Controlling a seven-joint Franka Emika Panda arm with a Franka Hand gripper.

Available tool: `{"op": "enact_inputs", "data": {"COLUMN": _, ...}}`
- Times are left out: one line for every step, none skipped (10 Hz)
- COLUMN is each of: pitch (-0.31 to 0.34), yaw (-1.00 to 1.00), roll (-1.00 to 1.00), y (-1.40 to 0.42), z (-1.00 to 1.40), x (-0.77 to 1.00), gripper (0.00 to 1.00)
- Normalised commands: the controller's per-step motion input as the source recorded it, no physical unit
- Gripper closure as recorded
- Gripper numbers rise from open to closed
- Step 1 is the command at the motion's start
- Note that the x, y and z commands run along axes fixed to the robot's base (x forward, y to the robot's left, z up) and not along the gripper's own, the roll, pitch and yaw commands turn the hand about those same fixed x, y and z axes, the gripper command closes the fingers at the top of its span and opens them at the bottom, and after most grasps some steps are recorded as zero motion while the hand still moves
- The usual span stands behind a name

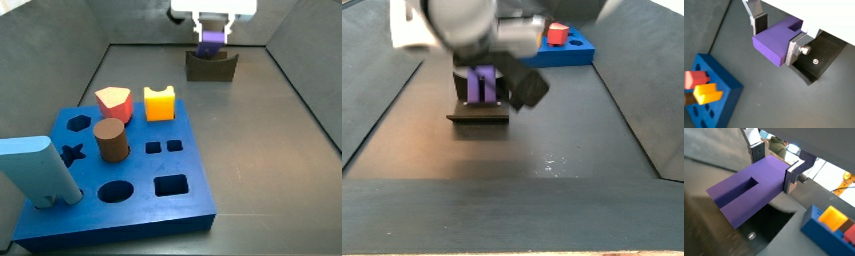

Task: Pick up the double-square object. Move up. Place the double-square object on the fixture. Regrasp the double-square object. Move to above the board. Insert the double-square object.
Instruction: Place the double-square object on the fixture, then regrasp the double-square object.

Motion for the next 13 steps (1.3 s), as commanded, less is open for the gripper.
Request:
{"op": "enact_inputs", "data": {"pitch": 0.015, "yaw": -0.17, "roll": -0.19, "y": 0.13, "z": -0.9, "x": 0.18, "gripper": 1.0}}
{"op": "enact_inputs", "data": {"pitch": -0.016, "yaw": -0.15, "roll": -0.17, "y": 0.1, "z": -0.64, "x": 0.13, "gripper": 1.0}}
{"op": "enact_inputs", "data": {"pitch": -0.035, "yaw": -0.13, "roll": -0.14, "y": 0.1, "z": -0.47, "x": 0.11, "gripper": 1.0}}
{"op": "enact_inputs", "data": {"pitch": -0.056, "yaw": -0.09, "roll": -0.11, "y": 0.14, "z": -0.4, "x": 0.08, "gripper": 1.0}}
{"op": "enact_inputs", "data": {"pitch": -0.058, "yaw": -0.08, "roll": -0.11, "y": 0.14, "z": -0.4, "x": 0.08, "gripper": 1.0}}
{"op": "enact_inputs", "data": {"pitch": -0.058, "yaw": -0.06, "roll": -0.11, "y": 0.14, "z": -0.4, "x": 0.08, "gripper": 1.0}}
{"op": "enact_inputs", "data": {"pitch": -0.058, "yaw": -0.06, "roll": -0.11, "y": 0.14, "z": -0.4, "x": 0.08, "gripper": 1.0}}
{"op": "enact_inputs", "data": {"pitch": 0.0, "yaw": 0.0, "roll": 0.0, "y": 0.0, "z": 0.0, "x": 0.0, "gripper": 0.0}}
{"op": "enact_inputs", "data": {"pitch": -0.044, "yaw": 0.06, "roll": 0.04, "y": 0.0, "z": 1.0, "x": 0.0, "gripper": 0.0}}
{"op": "enact_inputs", "data": {"pitch": -0.035, "yaw": 0.07, "roll": 0.04, "y": 0.0, "z": 1.0, "x": -0.01, "gripper": 0.0}}
{"op": "enact_inputs", "data": {"pitch": -0.023, "yaw": 0.07, "roll": 0.05, "y": 0.0, "z": 1.0, "x": -0.03, "gripper": 0.0}}
{"op": "enact_inputs", "data": {"pitch": 0.003, "yaw": 0.07, "roll": 0.05, "y": 0.0, "z": 1.0, "x": -0.04, "gripper": 0.0}}
{"op": "enact_inputs", "data": {"pitch": 0.029, "yaw": 0.06, "roll": 0.04, "y": 0.0, "z": 1.0, "x": -0.04, "gripper": 0.0}}
